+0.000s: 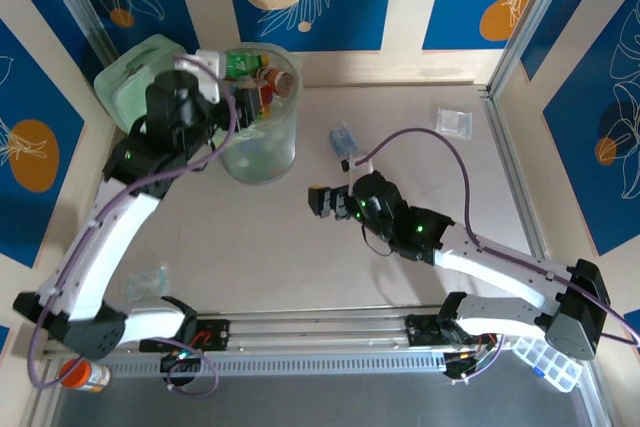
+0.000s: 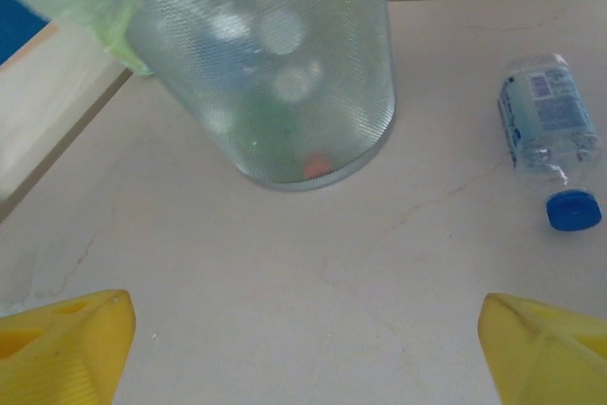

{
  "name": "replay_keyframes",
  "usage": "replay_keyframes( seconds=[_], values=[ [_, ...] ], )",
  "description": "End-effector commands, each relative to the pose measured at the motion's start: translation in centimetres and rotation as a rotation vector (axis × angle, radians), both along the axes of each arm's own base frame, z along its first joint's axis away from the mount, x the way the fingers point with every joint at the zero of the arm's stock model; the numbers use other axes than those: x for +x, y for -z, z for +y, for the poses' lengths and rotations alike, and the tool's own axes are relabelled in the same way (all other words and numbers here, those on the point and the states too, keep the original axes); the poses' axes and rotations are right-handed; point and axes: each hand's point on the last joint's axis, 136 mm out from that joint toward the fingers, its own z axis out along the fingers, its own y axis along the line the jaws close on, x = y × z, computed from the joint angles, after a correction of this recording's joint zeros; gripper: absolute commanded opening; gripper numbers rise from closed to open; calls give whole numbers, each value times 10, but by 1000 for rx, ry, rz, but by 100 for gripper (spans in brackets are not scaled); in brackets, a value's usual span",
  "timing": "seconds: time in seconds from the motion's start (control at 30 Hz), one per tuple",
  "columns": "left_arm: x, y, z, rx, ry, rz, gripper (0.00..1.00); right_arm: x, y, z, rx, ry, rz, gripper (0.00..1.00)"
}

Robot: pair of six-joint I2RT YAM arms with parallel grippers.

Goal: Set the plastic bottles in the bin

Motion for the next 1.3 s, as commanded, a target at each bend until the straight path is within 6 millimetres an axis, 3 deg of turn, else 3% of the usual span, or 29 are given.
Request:
replay_keyframes(
  seconds=[0.0, 0.17, 0.33, 0.43, 0.6, 0.7, 0.87, 1.0, 1.13, 1.27],
  values=[
    [-19, 28, -22, -180, 53, 65, 78, 27, -4, -5, 70, 50, 75, 93],
    [-46, 95, -26, -265, 50, 246, 78, 91, 16, -15, 22, 113, 150, 93],
    [-68, 155, -16, -348, 12, 354, 78, 161, 67, -21, -205, 116, 254, 92],
    [-78, 179, -23, -349, 97, 333, 78, 194, 103, -25, -317, 111, 350, 93],
    [-84, 201, -16, -276, 123, 275, 78, 231, 142, -33, -501, 123, 405, 96],
    [-90, 200, -19, -316, 165, 232, 77, 243, 163, -42, -538, 123, 465, 96],
    [-94, 196, -19, -329, 182, 210, 77, 247, 189, -39, -584, 63, 503, 93],
    [-95, 197, -20, -332, 191, 213, 76, 249, 204, -44, -676, 77, 486, 82],
    [-95, 195, -12, -321, 157, 199, 75, 249, 205, -49, -683, 104, 481, 66],
    [-96, 193, -4, -321, 127, 177, 76, 243, 185, -50, -606, 125, 458, 59]
  ],
)
